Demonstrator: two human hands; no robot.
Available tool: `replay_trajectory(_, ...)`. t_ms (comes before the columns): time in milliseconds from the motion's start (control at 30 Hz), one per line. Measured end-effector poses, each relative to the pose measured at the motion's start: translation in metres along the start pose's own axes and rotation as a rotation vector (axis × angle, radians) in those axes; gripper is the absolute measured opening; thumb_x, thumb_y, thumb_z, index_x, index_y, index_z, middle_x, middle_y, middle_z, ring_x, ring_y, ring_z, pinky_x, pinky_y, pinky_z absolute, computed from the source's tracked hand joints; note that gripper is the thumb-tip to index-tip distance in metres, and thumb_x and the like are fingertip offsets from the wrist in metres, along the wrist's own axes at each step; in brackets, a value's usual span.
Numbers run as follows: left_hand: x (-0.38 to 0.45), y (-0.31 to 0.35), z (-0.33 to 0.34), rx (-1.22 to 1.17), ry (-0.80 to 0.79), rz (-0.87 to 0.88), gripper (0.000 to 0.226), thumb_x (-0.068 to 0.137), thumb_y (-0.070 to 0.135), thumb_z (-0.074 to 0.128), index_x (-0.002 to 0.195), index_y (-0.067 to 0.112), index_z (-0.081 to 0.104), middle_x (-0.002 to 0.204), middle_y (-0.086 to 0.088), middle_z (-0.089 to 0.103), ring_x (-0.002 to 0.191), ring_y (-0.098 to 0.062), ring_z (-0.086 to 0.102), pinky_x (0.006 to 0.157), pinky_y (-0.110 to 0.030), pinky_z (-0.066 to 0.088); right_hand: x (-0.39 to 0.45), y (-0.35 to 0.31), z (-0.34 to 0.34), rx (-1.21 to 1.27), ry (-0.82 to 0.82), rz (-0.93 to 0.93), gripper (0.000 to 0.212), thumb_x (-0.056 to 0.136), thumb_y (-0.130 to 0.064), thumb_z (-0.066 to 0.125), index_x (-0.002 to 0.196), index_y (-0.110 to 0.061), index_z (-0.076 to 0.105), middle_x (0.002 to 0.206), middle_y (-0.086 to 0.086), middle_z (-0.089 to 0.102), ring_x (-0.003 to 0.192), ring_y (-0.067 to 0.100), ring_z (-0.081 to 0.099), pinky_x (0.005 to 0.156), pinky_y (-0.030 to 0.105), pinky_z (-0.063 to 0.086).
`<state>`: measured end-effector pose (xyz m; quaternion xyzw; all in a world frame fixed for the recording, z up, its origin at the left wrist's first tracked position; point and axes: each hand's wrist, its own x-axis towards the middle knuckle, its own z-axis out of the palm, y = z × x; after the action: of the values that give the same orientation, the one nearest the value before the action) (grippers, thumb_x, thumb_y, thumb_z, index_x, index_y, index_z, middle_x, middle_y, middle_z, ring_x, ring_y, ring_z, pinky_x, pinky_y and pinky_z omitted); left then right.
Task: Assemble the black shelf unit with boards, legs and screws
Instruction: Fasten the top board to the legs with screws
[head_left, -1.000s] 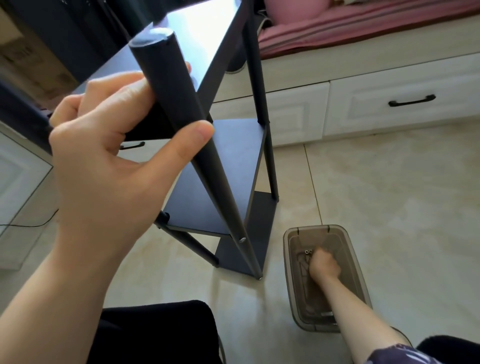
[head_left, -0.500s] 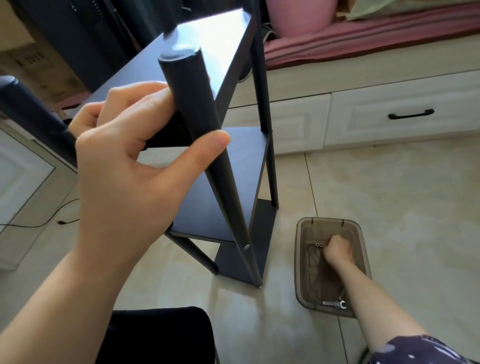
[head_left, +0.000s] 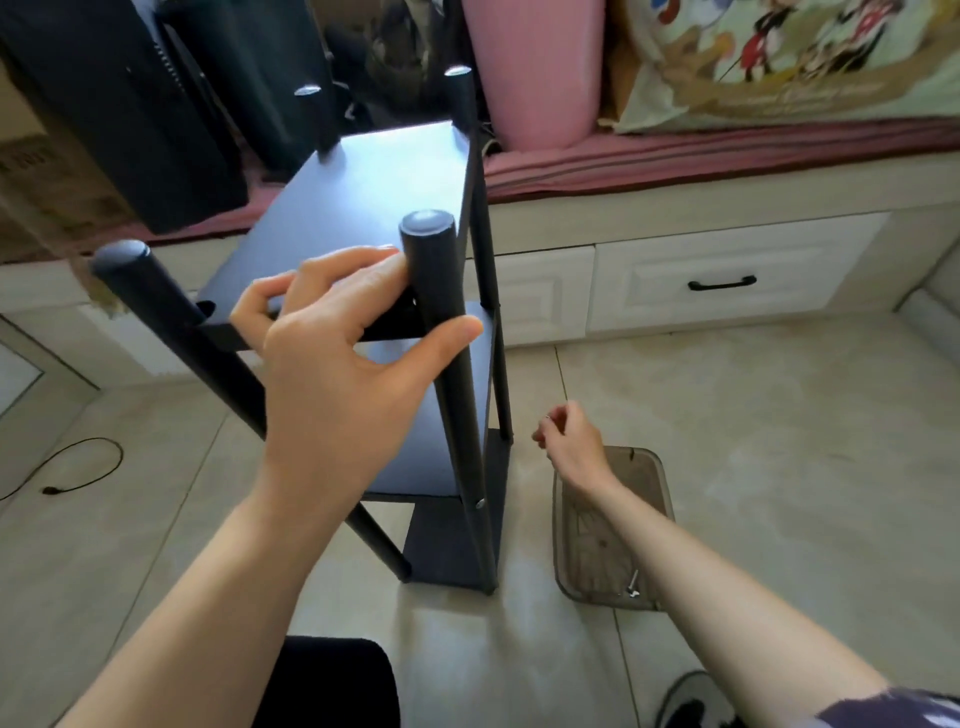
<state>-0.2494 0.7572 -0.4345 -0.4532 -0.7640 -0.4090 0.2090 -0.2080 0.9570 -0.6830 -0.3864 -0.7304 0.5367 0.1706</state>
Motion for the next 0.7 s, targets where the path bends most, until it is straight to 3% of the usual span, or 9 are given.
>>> replay_trajectory(67,0.001,0.001,0.001,-0.015,0.022,-0.019,0.040,0.080,0.046,0.073,0.117,0.030,0.072,0.105,0.040,0.047,0.113,-0.002,0.052,0.105,-0.050,0.027,-0.019,-0.033,0.009,0.136,-0.052,-0.058,0.007,0.102,-0.024,0.049,0.095,-0.021,0.049,0.098,0.010,0.064,0.090,0.020,0.065,0.071,0.027,0.051)
replay_trajectory(167,0.003,-0.001,0.000,-0.044,0.036,-0.052,0.040,0.080,0.042,0.077,0.116,0.026,0.074,0.101,0.037,0.049,0.116,-0.011,0.058,0.105,-0.049,0.030,-0.044,-0.064,0.020,0.212,-0.148,-0.108,0.009,0.101,-0.023,0.048,0.093,-0.019,0.049,0.093,0.012,0.060,0.085,0.026,0.061,0.077,0.037,0.053)
replay_trajectory(300,0.010,-0.021,-0.017,-0.170,0.059,-0.094,0.024,0.082,0.044,0.076,0.104,0.044,0.069,0.097,0.026,0.066,0.112,-0.018,0.064,0.099,-0.060,0.043,-0.061,-0.078,0.024,0.231,-0.233,-0.021,0.011,0.105,-0.026,0.040,0.101,-0.016,0.044,0.096,0.011,0.060,0.080,0.017,0.063,0.067,0.025,0.053)
replay_trajectory(367,0.015,-0.036,-0.030,-0.248,0.083,-0.147,0.024,0.082,0.045,0.078,0.099,0.055,0.065,0.098,0.023,0.070,0.112,-0.017,0.065,0.101,-0.059,0.045,-0.068,-0.085,0.026,0.226,-0.307,0.049,0.014,0.106,-0.026,0.036,0.107,-0.013,0.042,0.096,0.011,0.065,0.071,0.009,0.068,0.056,0.018,0.051)
replay_trajectory(433,0.017,-0.054,-0.044,-0.336,0.117,-0.208,0.023,0.079,0.045,0.080,0.093,0.060,0.068,0.097,0.021,0.075,0.107,-0.014,0.069,0.103,-0.053,0.047,-0.074,-0.093,0.032,0.197,-0.369,0.060,0.015,0.106,-0.025,0.033,0.109,-0.012,0.040,0.094,0.008,0.066,0.066,0.002,0.068,0.055,0.015,0.048)
replay_trajectory(500,0.017,-0.072,-0.058,-0.396,0.158,-0.266,0.025,0.077,0.044,0.081,0.088,0.063,0.069,0.093,0.026,0.074,0.099,-0.006,0.071,0.100,-0.043,0.053,-0.079,-0.102,0.042,0.158,-0.401,0.028,0.012,0.106,-0.024,0.033,0.105,-0.014,0.039,0.098,0.006,0.064,0.076,0.003,0.068,0.063,0.018,0.047)
replay_trajectory(600,0.008,-0.105,-0.080,-0.467,0.226,-0.362,0.022,0.076,0.045,0.082,0.095,0.053,0.073,0.099,0.026,0.074,0.101,0.001,0.070,0.092,-0.021,0.055,-0.084,-0.117,0.058,0.040,-0.404,-0.022,0.015,0.105,-0.024,0.033,0.107,-0.011,0.040,0.107,0.010,0.057,0.103,0.024,0.060,0.089,0.039,0.051)
replay_trajectory(700,-0.008,-0.139,-0.101,-0.517,0.295,-0.440,0.022,0.078,0.044,0.081,0.098,0.046,0.074,0.102,0.022,0.075,0.103,-0.001,0.070,0.086,-0.011,0.053,-0.087,-0.133,0.073,-0.039,-0.464,-0.085,0.019,0.106,-0.023,0.033,0.111,-0.006,0.039,0.101,0.007,0.054,0.103,0.026,0.058,0.099,0.045,0.048)
